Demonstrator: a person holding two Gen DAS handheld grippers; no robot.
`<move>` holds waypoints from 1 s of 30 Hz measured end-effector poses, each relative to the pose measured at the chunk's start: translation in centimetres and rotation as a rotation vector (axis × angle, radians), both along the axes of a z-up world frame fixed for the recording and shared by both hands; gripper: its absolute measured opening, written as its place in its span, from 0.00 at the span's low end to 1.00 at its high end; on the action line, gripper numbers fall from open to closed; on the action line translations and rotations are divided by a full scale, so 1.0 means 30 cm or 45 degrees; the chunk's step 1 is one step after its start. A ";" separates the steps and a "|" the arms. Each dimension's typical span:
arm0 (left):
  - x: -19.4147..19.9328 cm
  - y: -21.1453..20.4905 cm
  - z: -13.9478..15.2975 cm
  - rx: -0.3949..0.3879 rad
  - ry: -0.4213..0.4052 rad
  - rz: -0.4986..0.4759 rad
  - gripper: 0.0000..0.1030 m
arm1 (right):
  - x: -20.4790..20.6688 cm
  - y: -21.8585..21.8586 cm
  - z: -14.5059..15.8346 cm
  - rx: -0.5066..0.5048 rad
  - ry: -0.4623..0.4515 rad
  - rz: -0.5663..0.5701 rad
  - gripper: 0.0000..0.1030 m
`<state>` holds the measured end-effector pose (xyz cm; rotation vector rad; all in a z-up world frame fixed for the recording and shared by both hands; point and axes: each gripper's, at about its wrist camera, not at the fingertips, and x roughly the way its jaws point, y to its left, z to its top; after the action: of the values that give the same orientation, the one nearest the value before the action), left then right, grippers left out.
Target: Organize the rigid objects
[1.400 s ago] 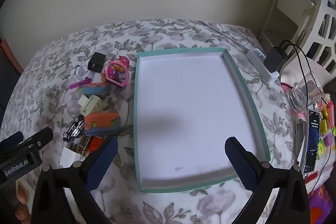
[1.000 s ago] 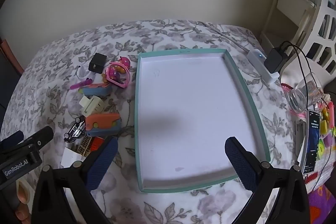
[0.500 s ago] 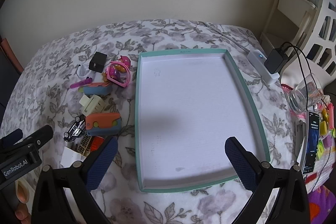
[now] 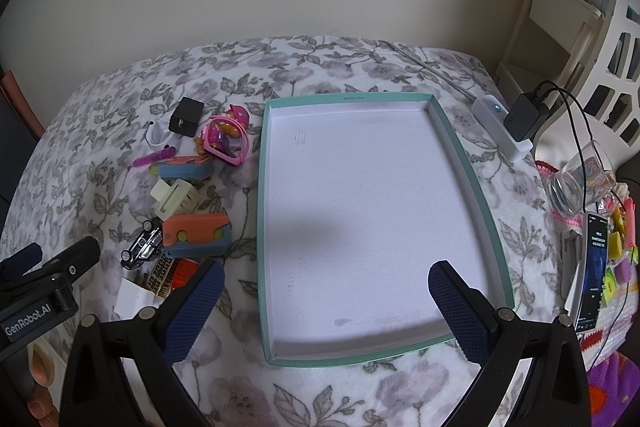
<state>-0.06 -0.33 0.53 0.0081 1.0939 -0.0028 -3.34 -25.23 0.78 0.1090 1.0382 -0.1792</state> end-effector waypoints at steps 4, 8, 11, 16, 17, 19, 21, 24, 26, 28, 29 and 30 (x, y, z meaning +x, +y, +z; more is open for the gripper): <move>-0.002 0.002 0.000 -0.003 -0.003 -0.001 1.00 | 0.001 0.001 0.000 -0.001 0.001 0.001 1.00; -0.002 0.002 0.001 -0.004 -0.004 0.002 1.00 | 0.002 0.002 -0.001 -0.002 0.001 0.000 1.00; -0.001 0.002 0.001 -0.003 -0.003 0.000 1.00 | 0.002 0.002 0.000 -0.002 0.002 0.000 1.00; 0.000 0.003 0.002 -0.004 -0.003 0.001 1.00 | 0.002 0.002 0.000 -0.003 0.002 0.000 1.00; -0.001 0.002 0.002 -0.004 -0.004 0.000 1.00 | 0.002 0.002 0.000 -0.003 0.002 0.000 1.00; 0.000 0.003 0.002 -0.004 -0.003 0.000 1.00 | 0.002 0.002 0.000 -0.003 0.003 0.000 1.00; 0.001 0.004 0.003 -0.005 -0.004 0.000 1.00 | 0.002 0.002 0.000 -0.004 0.003 0.001 1.00; 0.001 0.004 0.003 -0.006 -0.002 0.002 1.00 | 0.002 0.002 0.000 -0.004 0.003 0.000 1.00; 0.001 0.004 0.004 -0.005 -0.004 0.001 1.00 | 0.002 0.002 -0.001 -0.004 0.004 0.001 1.00; 0.002 0.004 0.004 -0.005 -0.005 0.000 1.00 | 0.003 0.002 -0.001 -0.005 0.004 0.000 1.00; 0.003 0.003 0.005 -0.005 -0.006 0.000 1.00 | 0.003 0.003 -0.001 -0.005 0.004 0.000 1.00; 0.003 0.003 0.005 -0.005 -0.006 0.000 1.00 | 0.003 0.003 -0.001 -0.005 0.004 0.001 1.00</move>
<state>0.03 -0.24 0.68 0.0046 1.0893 -0.0047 -3.26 -25.15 0.75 0.1053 1.0409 -0.1809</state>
